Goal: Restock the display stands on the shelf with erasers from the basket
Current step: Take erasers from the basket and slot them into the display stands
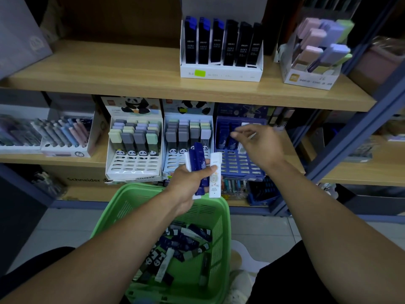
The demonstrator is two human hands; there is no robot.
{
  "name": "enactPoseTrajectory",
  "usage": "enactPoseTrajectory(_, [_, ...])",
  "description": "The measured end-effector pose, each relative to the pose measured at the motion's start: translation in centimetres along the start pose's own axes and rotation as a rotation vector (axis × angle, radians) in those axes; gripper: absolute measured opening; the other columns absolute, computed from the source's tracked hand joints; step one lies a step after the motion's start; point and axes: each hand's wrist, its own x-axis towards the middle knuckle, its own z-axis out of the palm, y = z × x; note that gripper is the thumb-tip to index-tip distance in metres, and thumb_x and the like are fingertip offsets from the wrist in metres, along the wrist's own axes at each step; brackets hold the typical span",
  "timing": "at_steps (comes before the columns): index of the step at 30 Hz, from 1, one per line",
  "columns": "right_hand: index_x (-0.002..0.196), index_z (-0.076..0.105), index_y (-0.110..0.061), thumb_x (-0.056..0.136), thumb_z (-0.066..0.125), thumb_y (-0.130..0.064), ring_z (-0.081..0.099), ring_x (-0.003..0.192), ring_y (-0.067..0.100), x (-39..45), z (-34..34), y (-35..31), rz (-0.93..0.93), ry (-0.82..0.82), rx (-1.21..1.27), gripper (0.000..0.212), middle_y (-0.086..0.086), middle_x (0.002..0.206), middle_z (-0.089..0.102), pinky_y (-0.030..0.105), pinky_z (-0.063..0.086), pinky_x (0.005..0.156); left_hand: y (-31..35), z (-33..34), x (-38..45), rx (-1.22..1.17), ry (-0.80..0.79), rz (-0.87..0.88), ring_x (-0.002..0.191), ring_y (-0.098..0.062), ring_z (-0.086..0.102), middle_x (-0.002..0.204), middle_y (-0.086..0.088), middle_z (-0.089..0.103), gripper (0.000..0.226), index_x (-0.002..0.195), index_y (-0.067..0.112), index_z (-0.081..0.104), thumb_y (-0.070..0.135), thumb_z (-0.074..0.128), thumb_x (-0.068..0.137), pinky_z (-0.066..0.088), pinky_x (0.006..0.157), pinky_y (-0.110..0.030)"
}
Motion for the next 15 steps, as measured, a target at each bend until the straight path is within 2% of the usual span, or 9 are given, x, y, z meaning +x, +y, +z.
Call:
enactPoseTrajectory(3, [0.103,0.075,-0.022,0.090,0.070,-0.043,0.066,0.059,0.012,-2.1,1.0,-1.9,0.107,-0.378,0.311,0.025,-0.003,0.087,0.074,0.031,0.057,0.058,0.1,0.2,-0.1,0.052,0.004,0.040,0.073,-0.017,0.073,0.093,-0.007,0.077,0.025,0.108,0.013,0.071,0.016,0.079,0.084,0.061,0.067,-0.031])
enactPoseTrajectory(5, [0.107,0.074,-0.022,0.090,0.072,-0.037,0.065,0.060,0.014,-2.8,1.3,-2.1,0.133,-0.448,0.347,0.024,0.000,0.084,0.075,0.032,0.059,0.058,0.1,0.2,-0.2,0.056,0.003,0.053,0.072,-0.016,0.074,0.092,-0.007,0.078,0.026,0.109,0.012,0.070,0.015,0.078,0.084,0.058,0.061,-0.028])
enactPoseTrajectory(9, [0.109,0.071,-0.014,0.088,0.076,-0.021,0.067,0.063,0.014,-3.1,1.3,-1.8,0.113,-0.395,0.413,0.023,-0.001,0.071,0.073,0.031,0.060,0.062,0.1,0.4,-0.5,0.048,0.002,0.054,0.071,-0.015,0.074,0.090,-0.007,0.077,0.024,0.107,0.011,0.070,0.012,0.078,0.084,0.057,0.058,-0.025])
enactPoseTrajectory(12, [0.101,0.071,-0.007,0.084,0.079,-0.013,0.071,0.067,0.015,-3.1,1.0,-1.9,0.148,-0.410,0.488,0.020,0.006,0.076,0.076,0.028,0.060,0.066,0.0,0.6,-0.6,0.036,-0.006,0.029,0.076,-0.017,0.075,0.097,-0.010,0.076,0.028,0.109,0.010,0.068,0.014,0.079,0.083,0.060,0.063,-0.030])
enactPoseTrajectory(15, [0.101,0.068,-0.001,0.085,0.076,-0.005,0.074,0.071,0.018,-2.2,-0.7,-1.1,0.197,-0.226,0.604,0.019,0.015,0.087,0.076,0.026,0.060,0.064,0.1,0.9,-0.6,-0.066,-0.019,-0.030,0.075,-0.023,0.075,0.100,-0.016,0.074,0.021,0.111,0.003,0.064,0.011,0.069,0.092,0.062,0.065,-0.033])
